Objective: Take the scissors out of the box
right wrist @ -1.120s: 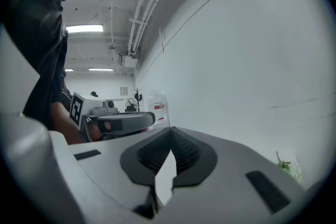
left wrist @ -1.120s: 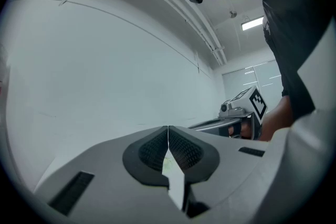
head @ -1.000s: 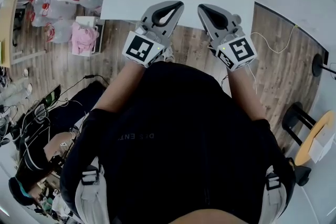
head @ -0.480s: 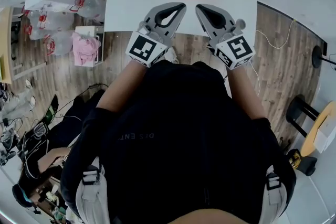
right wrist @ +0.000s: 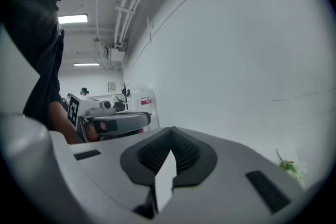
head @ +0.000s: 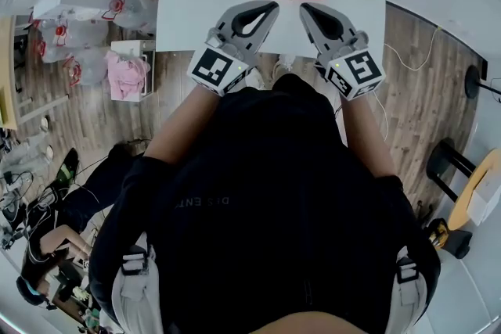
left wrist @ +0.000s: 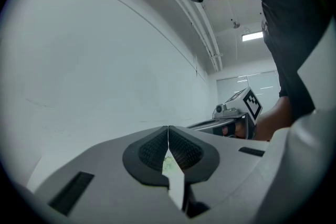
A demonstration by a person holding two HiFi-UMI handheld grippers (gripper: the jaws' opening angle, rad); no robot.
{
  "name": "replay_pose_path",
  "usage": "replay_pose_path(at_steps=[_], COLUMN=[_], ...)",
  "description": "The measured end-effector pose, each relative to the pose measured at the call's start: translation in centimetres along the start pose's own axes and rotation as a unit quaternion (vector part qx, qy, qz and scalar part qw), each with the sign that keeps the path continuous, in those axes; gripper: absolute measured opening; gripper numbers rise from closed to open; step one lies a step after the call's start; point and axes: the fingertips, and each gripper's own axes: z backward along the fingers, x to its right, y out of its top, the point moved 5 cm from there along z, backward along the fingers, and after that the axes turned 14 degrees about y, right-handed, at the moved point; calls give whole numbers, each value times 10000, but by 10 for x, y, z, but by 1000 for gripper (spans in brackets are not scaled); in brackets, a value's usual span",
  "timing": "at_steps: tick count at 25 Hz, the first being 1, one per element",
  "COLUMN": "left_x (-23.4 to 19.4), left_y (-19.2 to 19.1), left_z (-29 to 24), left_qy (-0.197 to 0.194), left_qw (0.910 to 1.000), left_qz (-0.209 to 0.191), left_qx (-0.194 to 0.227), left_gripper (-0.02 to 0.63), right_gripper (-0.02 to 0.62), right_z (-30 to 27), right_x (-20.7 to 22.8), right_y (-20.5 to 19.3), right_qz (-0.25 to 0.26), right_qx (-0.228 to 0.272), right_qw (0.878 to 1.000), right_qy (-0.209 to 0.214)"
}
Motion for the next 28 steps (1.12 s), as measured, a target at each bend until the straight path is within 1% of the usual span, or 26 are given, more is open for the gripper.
replay_pose_path(at_steps=[3,7,9,13,16,18,20,24,28], left_x=[-4,-15,-22,-29,-32,-31,-31,-41,-57], left_y=[-1,-2,-4,-14,-28,-43,-50,-46,-57], left_z=[-9,-23,-31,-45,-53,-57,-62,-76,-84], left_qy=[29,251,336,387,448,487,558,702,860], left_qw=[10000,9995,9992,9989,9986,9983,9979,9971,9962], left_qz=[-49,-203,-228,-245,-280,-309,-331,-286,-107], left_qx=[39,-1,-15,-29,16,19,0,-56,-111], left_gripper=[20,20,20,20,20,20,20,20,20], right_gripper=[-2,1,2,11,26,40,63,69,78], right_z=[-2,-11,-18,-27,-33,-36,-39,-51,-69], right_x=[17,39,51,74,90,99,107,127,145], right_y=[-3,-7,-10,-17,-34,-54,-66,-69,-90], right_qz=[-10,-18,-22,-65,-40,-56,-106,-174,-154], right_qx=[-69,-260,-331,-461,-681,-826,-966,-1237,-1580], right_qw=[10000,9996,9993,9985,9969,9953,9931,9884,9818], right_qy=[28,109,196,301,387,505,657,864,1046])
